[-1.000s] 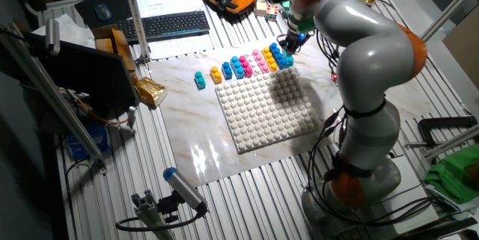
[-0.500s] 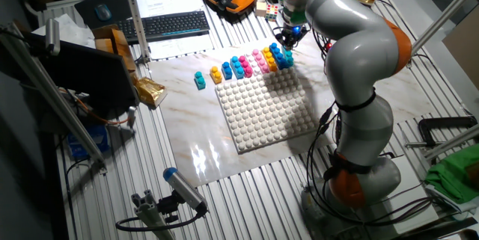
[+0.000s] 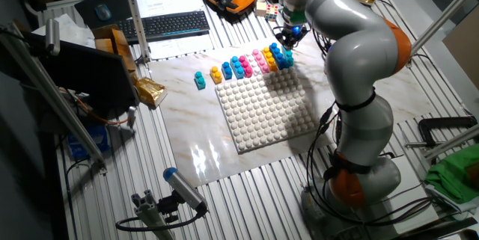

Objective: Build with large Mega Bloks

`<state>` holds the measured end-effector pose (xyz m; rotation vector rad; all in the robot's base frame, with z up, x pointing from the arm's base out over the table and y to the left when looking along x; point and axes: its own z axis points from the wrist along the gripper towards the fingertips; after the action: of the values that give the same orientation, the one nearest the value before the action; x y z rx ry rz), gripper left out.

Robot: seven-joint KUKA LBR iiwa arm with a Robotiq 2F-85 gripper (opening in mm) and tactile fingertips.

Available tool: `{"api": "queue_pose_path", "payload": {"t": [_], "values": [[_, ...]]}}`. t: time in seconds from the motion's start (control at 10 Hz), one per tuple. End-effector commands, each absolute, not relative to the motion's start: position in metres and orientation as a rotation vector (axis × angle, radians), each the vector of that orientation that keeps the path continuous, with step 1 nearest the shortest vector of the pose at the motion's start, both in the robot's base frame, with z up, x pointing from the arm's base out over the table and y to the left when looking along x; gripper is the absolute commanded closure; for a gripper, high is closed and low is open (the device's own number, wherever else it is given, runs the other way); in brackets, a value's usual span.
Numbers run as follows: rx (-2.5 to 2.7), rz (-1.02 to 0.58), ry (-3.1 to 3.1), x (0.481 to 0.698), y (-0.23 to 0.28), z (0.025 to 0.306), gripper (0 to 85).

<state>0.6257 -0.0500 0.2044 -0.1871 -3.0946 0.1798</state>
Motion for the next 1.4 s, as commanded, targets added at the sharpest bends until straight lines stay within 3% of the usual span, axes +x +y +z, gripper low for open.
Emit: {"api": "queue_pose_path", "payload": {"t": [0.0, 0.2, 0.5, 0.7, 1.3], "values": [[-0.217, 0.204, -3.108, 0.631, -0.052, 0.2, 50.3], [-0.236, 0.208, -3.115, 0.648, -0.063, 0.195, 40.0], [-0.332, 0.13, -3.143, 0.667, -0.078, 0.181, 38.7], [-0.347, 0.188, -3.163, 0.671, -0.084, 0.168, 37.0], [-0.296, 0.16, -3.195, 0.693, -0.108, 0.134, 35.0]]}}
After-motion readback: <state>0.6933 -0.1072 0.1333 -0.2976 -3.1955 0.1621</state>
